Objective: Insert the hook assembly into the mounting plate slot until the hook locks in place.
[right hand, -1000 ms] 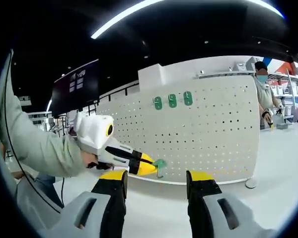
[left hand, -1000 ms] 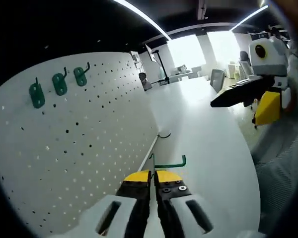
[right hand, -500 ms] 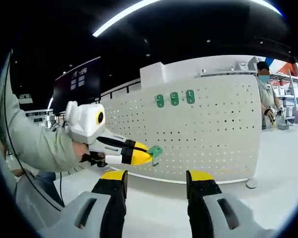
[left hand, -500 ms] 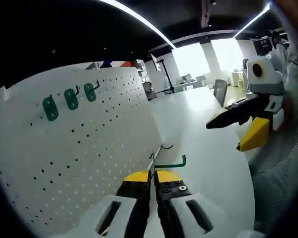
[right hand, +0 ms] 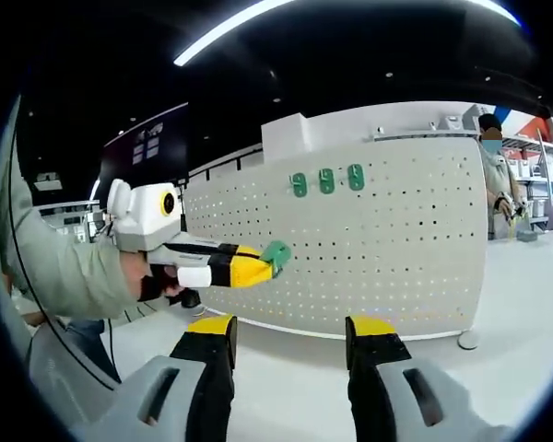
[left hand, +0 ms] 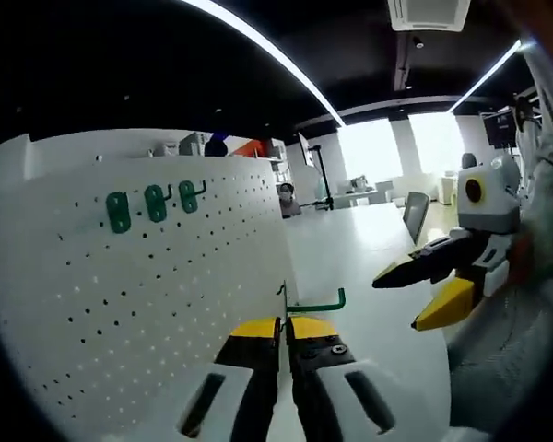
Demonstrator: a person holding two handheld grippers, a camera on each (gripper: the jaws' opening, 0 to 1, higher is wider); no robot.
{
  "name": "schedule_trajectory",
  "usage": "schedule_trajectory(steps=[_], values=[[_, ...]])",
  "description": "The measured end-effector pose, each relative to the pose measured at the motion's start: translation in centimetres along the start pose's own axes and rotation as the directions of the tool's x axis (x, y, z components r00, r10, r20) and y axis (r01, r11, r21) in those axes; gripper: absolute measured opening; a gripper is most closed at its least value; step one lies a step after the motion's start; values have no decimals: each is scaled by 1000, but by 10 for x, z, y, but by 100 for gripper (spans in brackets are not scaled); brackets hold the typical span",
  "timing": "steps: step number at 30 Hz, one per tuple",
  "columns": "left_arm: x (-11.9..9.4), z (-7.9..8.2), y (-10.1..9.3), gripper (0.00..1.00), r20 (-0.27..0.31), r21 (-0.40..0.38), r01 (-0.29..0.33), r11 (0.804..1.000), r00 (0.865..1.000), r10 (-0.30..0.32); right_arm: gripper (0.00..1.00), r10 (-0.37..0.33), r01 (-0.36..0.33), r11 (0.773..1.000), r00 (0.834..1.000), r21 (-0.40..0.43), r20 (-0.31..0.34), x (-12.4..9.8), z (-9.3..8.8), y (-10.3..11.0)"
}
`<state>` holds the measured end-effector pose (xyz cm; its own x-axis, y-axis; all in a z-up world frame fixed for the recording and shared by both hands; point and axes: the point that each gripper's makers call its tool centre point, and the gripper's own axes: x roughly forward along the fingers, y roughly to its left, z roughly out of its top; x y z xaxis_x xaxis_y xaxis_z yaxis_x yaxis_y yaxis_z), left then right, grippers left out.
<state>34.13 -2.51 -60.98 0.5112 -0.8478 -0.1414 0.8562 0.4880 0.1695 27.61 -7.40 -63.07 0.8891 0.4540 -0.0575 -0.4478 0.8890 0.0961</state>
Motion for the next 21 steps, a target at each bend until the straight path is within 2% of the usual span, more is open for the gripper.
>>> schedule_trajectory(steps=[2,8,13,21], values=[[-3,1,0,3,9,-24,-5,1000,1000,5,45,1,-1,1000,1000,4,-1,0,0,0],[-16,10,9,3,80,-121,-67,990,994,77,45,2,-2,1000,1000,9,-2,0,-1,0],[-31,19,10,3,147,-122,-91,988,983,109,45,6,-6,1000,1000,8,1,0,0,2],[-47,25,12,3,183,-140,-134,981,970,159,44,44,-44,998,999,-36,0,0,3,16]])
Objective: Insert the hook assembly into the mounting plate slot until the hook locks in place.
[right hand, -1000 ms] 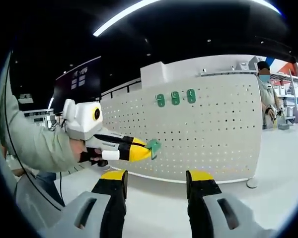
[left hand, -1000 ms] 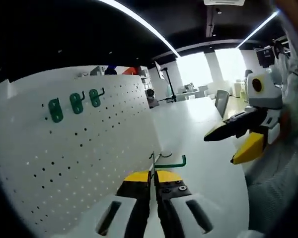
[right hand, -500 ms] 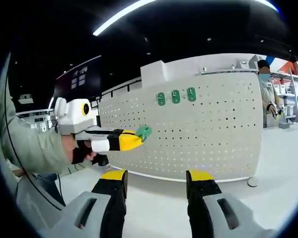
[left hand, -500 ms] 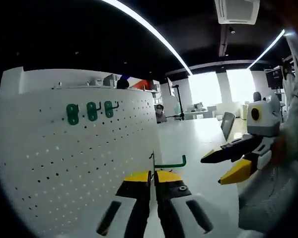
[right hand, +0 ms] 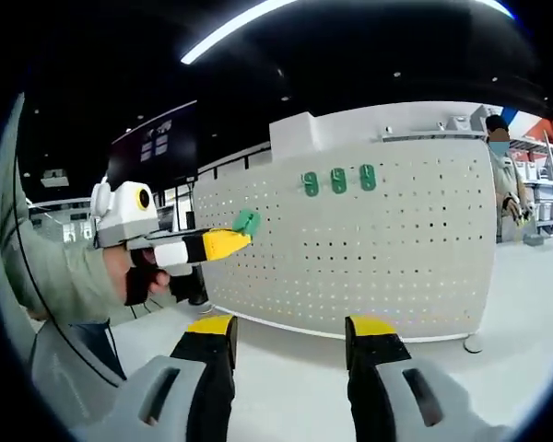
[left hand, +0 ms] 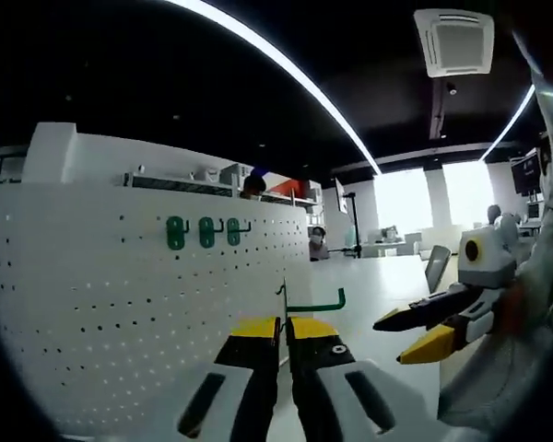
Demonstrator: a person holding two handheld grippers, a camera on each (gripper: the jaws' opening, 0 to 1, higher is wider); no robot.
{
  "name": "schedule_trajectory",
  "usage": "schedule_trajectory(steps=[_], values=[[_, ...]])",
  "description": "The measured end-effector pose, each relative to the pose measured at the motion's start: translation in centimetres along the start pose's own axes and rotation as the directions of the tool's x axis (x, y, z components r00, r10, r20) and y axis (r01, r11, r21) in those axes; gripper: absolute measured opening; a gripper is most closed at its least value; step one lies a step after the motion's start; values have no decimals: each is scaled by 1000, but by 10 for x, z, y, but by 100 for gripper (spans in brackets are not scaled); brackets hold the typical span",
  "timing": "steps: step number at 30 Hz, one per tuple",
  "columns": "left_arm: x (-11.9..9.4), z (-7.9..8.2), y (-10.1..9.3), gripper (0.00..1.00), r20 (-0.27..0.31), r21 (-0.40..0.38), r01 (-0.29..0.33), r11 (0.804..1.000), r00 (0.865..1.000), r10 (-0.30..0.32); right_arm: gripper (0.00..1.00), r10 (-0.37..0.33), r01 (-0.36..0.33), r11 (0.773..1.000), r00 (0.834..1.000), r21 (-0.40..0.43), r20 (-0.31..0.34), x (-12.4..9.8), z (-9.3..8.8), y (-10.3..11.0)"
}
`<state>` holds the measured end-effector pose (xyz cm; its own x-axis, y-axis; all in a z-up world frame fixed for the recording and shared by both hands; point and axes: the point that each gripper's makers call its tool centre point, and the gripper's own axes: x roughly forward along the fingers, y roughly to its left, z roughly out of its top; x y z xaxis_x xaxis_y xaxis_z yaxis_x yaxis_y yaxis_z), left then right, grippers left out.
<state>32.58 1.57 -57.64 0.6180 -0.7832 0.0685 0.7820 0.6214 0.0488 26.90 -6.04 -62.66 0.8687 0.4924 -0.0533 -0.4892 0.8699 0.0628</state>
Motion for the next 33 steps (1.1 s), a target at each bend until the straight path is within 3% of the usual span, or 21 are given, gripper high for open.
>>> schedule_trajectory(steps=[13,20,23,33], values=[[-13,3,2,3,24,-9,-29,1000,999,29,41,17,-17,999,1000,-28,17,-2,8,6],[-12,5,-2,3,33,-13,-19,1000,999,20,41,8,-9,1000,998,5,57,-5,25,5],[-11,6,-1,3,37,-11,-17,1000,999,17,40,3,-8,998,996,59,84,-5,34,5],[-12,12,-5,3,53,-9,-12,1000,999,12,40,20,-29,997,992,67,128,-2,55,14]])
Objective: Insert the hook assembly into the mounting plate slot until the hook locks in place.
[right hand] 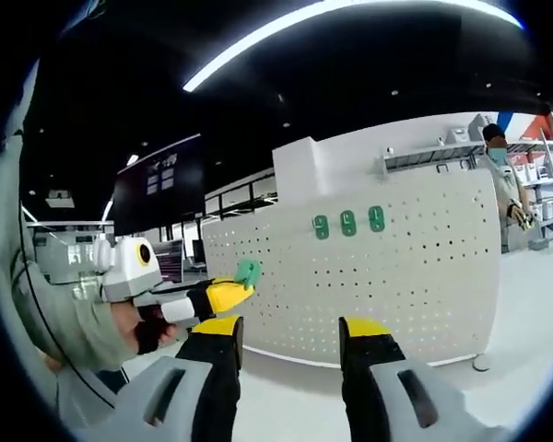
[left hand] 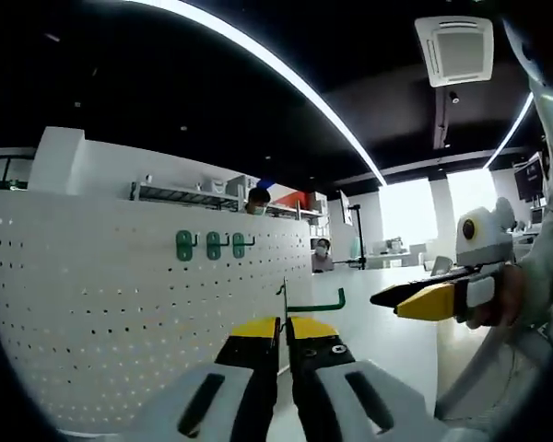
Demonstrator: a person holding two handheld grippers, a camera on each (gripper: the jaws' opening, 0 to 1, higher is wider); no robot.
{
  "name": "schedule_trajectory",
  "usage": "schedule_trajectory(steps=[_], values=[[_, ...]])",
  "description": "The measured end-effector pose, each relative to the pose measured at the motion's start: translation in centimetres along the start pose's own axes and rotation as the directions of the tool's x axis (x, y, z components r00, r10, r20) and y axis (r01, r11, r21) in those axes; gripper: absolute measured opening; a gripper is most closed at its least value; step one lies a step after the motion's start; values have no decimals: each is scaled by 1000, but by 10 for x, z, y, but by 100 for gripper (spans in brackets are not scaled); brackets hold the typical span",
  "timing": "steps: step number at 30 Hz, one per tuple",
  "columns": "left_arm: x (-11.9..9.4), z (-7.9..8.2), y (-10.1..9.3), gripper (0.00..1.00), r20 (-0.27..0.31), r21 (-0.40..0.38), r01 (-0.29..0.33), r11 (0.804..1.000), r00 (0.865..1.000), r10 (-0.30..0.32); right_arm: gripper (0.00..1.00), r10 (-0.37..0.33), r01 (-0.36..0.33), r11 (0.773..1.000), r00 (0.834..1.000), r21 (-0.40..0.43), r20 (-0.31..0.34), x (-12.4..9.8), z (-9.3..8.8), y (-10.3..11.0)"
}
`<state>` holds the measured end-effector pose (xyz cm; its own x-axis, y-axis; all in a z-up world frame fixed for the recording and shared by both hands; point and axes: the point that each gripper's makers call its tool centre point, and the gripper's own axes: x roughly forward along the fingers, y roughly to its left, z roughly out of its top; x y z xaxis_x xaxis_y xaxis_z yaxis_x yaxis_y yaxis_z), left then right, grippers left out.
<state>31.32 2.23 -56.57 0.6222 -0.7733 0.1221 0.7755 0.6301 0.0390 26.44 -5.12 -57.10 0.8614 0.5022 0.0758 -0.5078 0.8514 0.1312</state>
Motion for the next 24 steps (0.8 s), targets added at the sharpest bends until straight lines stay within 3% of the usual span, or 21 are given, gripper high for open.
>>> schedule_trajectory(steps=[9,24], values=[[2,8,-9,3,21,-2,17,1000,1000,-17,38,29,-29,1000,999,6,42,7,20,11],[0,26,-23,3,66,5,39,999,997,-40,29,89,-90,996,994,14,64,18,34,27]])
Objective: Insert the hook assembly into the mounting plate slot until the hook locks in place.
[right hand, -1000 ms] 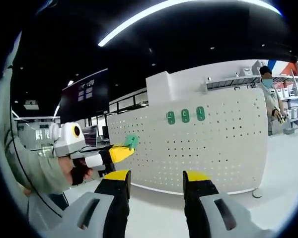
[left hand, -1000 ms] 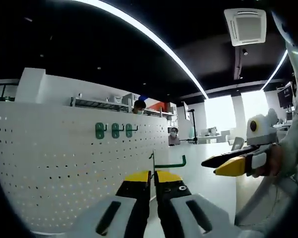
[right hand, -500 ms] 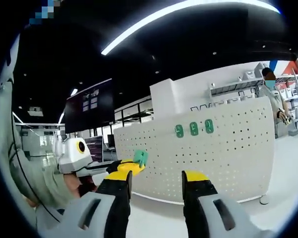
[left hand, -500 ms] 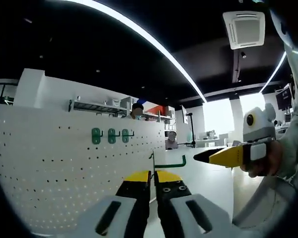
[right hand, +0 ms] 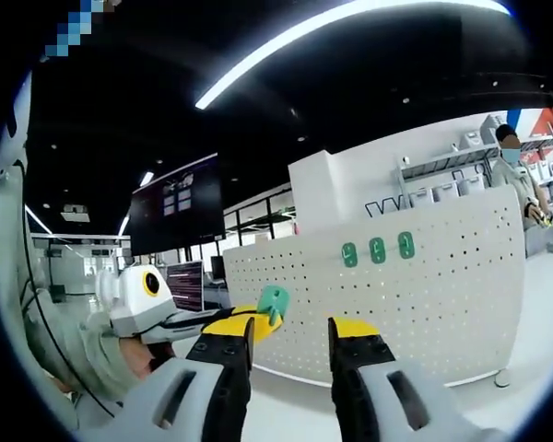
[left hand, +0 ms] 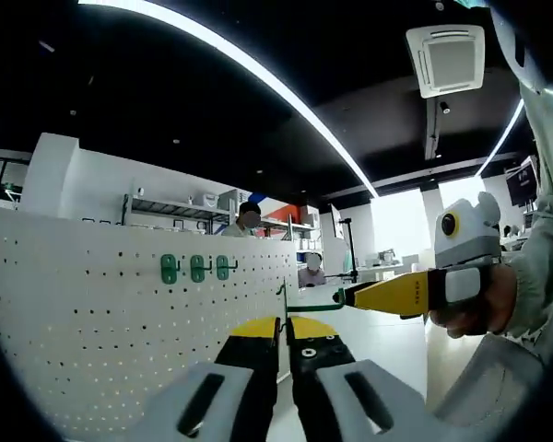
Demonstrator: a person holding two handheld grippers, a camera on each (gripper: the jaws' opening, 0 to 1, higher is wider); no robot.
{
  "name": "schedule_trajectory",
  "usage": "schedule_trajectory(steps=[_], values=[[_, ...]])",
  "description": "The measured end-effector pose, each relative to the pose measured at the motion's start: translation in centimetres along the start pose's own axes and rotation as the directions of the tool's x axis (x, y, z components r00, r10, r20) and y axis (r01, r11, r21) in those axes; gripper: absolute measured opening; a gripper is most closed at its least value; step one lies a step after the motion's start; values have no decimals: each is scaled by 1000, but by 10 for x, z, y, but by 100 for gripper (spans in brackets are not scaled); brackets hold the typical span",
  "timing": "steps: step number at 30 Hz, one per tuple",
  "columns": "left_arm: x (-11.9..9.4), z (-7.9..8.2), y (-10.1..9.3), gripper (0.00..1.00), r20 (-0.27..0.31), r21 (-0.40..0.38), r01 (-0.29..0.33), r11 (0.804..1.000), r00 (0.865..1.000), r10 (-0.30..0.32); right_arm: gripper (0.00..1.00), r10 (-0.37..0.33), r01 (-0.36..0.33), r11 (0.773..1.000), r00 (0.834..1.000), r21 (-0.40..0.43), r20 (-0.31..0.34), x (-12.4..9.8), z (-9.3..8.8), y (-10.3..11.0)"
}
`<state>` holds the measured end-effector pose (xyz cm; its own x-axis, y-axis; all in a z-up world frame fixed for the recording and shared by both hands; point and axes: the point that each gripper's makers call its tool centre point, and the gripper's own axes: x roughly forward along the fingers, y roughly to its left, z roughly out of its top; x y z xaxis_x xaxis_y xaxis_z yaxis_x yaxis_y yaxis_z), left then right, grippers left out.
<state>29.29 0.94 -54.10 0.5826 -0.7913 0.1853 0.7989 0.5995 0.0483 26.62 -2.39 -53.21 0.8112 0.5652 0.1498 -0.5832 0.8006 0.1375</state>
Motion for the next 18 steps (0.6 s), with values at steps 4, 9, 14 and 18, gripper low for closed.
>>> schedule_trajectory(steps=[4,9,14,18], values=[[0,7,-3,3,20,-32,5,999,1000,-4,28,13,-13,1000,1000,-2,6,3,3,4],[1,16,-9,3,41,-36,18,999,999,-17,26,24,-24,1000,1000,2,19,5,10,9],[3,20,-14,3,51,-33,29,999,998,-28,23,32,-32,999,999,-6,33,7,15,11],[3,21,-17,3,52,-33,38,999,998,-37,21,32,-32,999,999,-13,41,8,18,12]])
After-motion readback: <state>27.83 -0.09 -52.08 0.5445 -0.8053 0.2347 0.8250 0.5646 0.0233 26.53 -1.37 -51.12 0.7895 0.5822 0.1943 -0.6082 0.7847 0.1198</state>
